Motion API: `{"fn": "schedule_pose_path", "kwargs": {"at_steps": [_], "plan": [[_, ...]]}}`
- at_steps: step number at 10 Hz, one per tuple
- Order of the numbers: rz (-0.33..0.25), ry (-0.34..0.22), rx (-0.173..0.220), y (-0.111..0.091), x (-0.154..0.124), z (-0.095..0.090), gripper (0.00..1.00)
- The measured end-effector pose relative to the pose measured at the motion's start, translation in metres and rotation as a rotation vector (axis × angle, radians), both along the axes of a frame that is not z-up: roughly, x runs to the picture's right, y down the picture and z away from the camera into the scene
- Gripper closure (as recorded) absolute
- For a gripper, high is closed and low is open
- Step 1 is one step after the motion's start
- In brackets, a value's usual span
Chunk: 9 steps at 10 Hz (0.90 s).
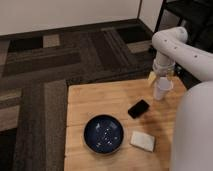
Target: Pick up the ceramic cup
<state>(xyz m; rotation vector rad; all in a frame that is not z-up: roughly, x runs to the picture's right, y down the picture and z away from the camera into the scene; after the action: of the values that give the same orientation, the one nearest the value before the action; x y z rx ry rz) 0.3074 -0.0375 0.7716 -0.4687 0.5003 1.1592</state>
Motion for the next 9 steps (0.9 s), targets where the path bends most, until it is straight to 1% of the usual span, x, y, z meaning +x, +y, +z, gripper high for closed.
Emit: {"fn": "schedule_pose_path", "kwargs": {"at_steps": [2, 3, 4, 5, 7, 8, 9], "plan": [[-0.003, -0.035, -0.003, 0.004, 0.002, 0.010, 0.35], [-0.012, -0.063, -0.003, 0.005, 0.001, 0.017, 0.35], [-0.021, -0.078, -0.007, 0.007, 0.001, 0.022, 0.35], [-0.031, -0.089, -0.011, 0.011, 0.001, 0.029, 0.35], [-0.056, -0.089, -0.009, 0.017, 0.003, 0.042, 0.35], [-0.076, -0.095, 0.005, 0.018, 0.002, 0.051, 0.35], [-0.092, -0.101, 0.013, 0.019, 0.002, 0.056, 0.35]]}}
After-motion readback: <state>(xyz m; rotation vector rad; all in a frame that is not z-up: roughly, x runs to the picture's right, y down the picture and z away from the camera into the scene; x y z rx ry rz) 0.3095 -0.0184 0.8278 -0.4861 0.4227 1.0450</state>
